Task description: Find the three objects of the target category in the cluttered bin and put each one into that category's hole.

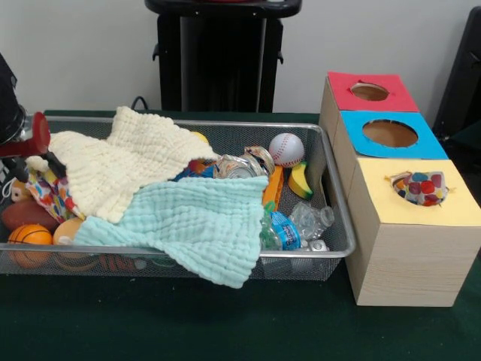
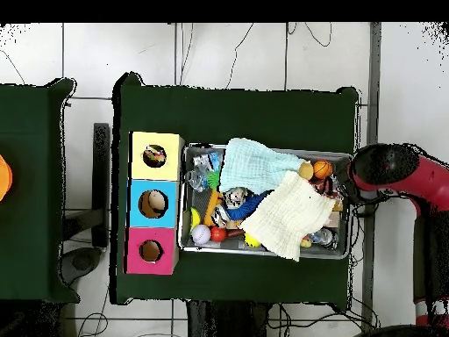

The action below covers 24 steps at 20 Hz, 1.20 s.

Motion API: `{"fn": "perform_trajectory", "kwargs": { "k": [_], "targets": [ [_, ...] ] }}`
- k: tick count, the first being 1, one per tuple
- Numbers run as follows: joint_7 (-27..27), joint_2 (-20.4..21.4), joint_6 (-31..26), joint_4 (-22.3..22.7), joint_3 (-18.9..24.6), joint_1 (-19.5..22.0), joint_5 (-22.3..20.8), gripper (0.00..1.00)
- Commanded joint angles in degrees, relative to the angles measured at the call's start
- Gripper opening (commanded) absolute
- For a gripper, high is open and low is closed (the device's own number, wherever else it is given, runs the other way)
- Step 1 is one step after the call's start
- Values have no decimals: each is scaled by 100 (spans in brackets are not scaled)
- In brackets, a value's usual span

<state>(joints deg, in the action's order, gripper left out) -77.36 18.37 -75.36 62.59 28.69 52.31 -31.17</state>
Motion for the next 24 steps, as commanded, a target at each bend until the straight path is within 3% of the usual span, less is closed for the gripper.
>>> {"fn": "perform_trajectory", "kwargs": {
  "k": [1,10,11,24],
  "targets": [
    [1150,-92,581,690,172,79,-113,100],
    [1179,-158,688,628,206,98,-116,100],
    [1180,-155,703,623,198,97,-117,0],
    [1148,-119,782,635,219,107,-103,0]
  ]
}}
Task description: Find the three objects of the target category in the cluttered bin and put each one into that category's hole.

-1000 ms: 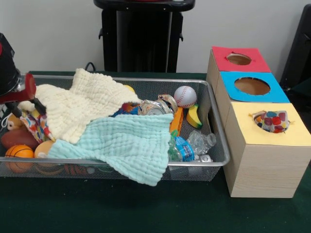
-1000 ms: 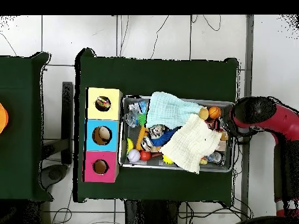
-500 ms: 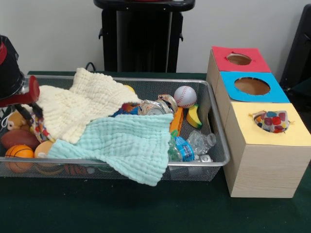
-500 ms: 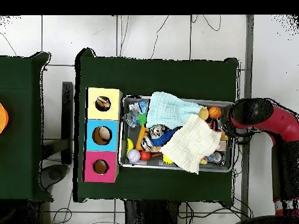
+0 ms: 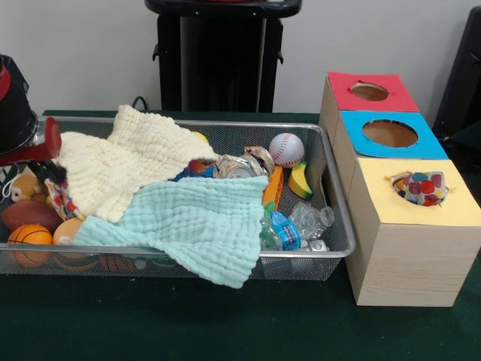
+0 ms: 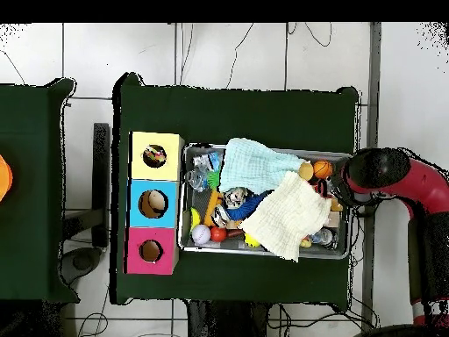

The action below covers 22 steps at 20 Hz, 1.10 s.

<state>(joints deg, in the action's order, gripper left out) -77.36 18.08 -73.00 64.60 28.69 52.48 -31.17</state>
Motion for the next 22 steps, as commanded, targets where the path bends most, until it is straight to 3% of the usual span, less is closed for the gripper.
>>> {"fn": "perform_trajectory", "kwargs": {
  "k": [1,4,9,16,22],
  "targets": [
    [1131,-80,541,443,219,94,-91,0],
    [995,89,558,578,245,100,5,0],
    [505,1300,166,1271,305,-32,469,0],
    [73,1886,-283,1330,207,-342,831,0],
    [-864,2406,186,2229,42,-686,1513,0]
  ]
}}
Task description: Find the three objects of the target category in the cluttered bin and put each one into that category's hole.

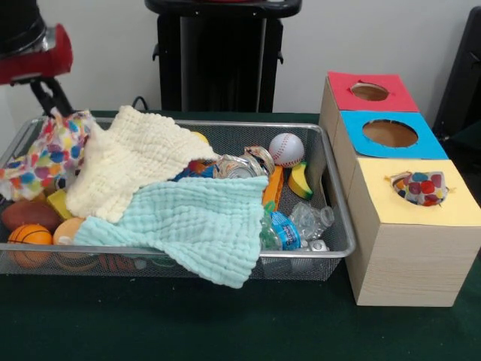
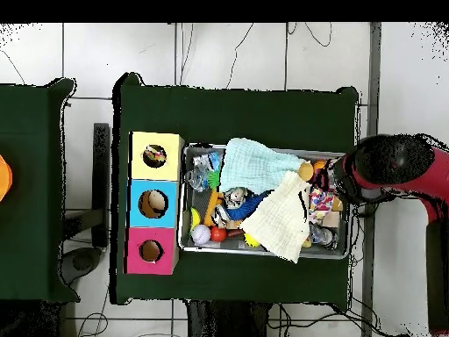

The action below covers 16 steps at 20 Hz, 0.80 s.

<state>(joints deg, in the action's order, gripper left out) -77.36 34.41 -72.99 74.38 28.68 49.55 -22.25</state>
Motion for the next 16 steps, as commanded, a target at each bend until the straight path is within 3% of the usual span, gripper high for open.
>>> {"fn": "perform_trajectory", "kwargs": {
  "k": [1,3,7,16],
  "targets": [
    [-1047,836,333,1420,15,-484,742,0],
    [-1222,870,463,1578,-47,-613,937,0],
    [-1954,819,1288,2039,-225,-1114,1308,0],
    [-2683,643,2061,2086,-776,-2064,1857,0]
  ]
}}
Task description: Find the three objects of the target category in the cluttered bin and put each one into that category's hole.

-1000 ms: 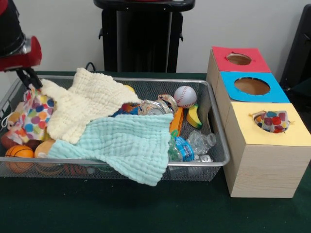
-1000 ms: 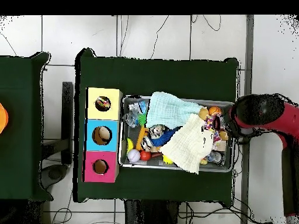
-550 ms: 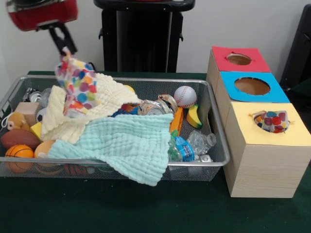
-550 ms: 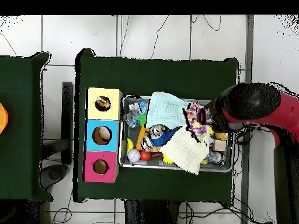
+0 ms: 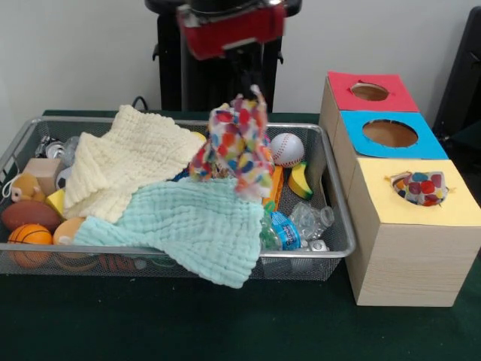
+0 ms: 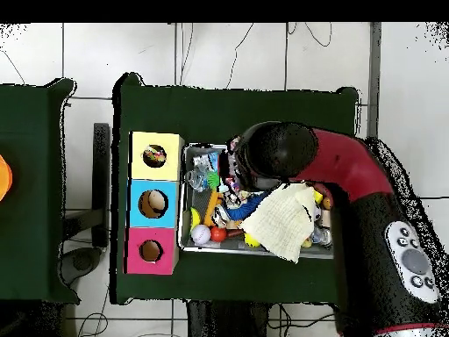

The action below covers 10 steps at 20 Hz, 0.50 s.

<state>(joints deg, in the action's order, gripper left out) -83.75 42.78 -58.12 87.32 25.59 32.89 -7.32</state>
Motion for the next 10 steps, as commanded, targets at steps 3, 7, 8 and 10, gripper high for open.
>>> {"fn": "perform_trajectory", "kwargs": {
  "k": [3,7,8,10],
  "targets": [
    [-2323,-184,687,780,-600,-704,542,0],
    [-2421,-49,285,508,-759,-946,635,0],
    [-2432,-25,132,399,-775,-989,656,0],
    [-2480,210,-289,282,-811,-1055,728,0]
  ]
}}
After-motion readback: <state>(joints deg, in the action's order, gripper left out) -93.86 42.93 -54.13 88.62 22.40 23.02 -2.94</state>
